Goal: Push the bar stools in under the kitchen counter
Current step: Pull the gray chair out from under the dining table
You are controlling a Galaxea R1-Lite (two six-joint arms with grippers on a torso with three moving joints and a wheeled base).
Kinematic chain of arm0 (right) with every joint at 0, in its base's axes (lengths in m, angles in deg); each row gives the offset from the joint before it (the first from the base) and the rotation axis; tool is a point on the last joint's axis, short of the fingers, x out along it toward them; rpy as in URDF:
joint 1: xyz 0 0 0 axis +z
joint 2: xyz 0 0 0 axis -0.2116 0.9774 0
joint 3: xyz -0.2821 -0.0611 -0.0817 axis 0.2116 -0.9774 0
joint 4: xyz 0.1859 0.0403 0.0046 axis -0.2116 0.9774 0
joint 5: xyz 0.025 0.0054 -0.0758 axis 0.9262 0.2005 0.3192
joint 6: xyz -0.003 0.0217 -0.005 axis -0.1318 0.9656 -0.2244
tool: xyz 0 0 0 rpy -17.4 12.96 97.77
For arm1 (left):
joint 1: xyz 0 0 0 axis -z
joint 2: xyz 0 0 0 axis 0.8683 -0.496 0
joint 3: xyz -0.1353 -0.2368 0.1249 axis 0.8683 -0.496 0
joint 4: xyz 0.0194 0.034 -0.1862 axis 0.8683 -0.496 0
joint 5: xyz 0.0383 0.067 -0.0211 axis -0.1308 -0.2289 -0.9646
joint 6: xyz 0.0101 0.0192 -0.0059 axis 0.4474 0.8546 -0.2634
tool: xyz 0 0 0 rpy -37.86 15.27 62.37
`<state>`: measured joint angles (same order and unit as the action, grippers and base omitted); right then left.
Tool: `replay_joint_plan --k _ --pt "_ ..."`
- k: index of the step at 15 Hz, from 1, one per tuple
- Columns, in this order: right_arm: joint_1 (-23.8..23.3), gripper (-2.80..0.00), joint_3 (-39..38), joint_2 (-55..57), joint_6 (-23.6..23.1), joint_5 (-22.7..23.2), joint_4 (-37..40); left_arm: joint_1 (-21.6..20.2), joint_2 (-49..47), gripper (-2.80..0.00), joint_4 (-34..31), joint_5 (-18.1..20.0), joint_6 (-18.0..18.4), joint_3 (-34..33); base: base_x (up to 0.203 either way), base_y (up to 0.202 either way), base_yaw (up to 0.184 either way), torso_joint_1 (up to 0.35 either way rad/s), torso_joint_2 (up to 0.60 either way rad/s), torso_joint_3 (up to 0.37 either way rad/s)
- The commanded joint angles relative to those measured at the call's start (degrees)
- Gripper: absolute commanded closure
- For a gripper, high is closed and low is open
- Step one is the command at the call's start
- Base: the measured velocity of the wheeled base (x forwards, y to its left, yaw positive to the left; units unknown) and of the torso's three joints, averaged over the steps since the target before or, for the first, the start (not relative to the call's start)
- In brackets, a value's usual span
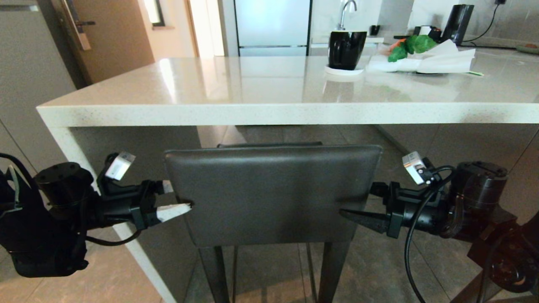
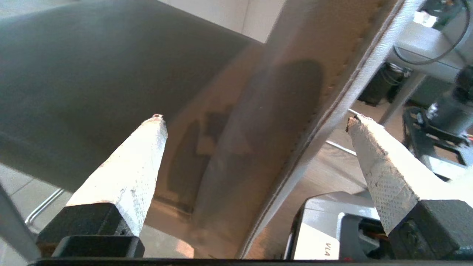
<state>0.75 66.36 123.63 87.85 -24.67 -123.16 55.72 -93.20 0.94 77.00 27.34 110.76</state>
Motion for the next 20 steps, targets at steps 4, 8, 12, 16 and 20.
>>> replay_joint_plan --k 4,8,12,16,20 --pt "1.10 -2.80 0.05 0.53 0.00 0.10 -0.70 2.13 0.03 -2.80 0.51 0.44 -0.06 0.32 0.000 0.000 0.000 0.000 0.00 0.000" --pt "1.70 -2.80 0.28 0.18 0.00 0.38 -0.70 4.05 -0.28 -2.80 0.51 0.35 -0.08 1.16 0.000 0.000 0.000 0.000 0.00 0.000" --pt "3.18 -2.80 0.08 -0.17 -0.09 0.48 -0.70 4.50 0.33 -2.80 0.51 0.35 3.41 -0.50 0.000 0.000 0.000 0.000 0.00 0.000" --pt "3.03 -2.80 0.05 -0.07 0.00 0.30 -1.33 4.46 0.91 -2.80 0.51 0.26 3.60 -1.33 0.000 0.000 0.000 0.000 0.00 0.000" --pt "3.02 -2.80 0.05 0.01 0.00 0.30 -1.50 4.46 2.07 -2.80 0.51 0.26 3.86 -2.78 -0.103 0.000 0.000 0.002 0.01 0.001"
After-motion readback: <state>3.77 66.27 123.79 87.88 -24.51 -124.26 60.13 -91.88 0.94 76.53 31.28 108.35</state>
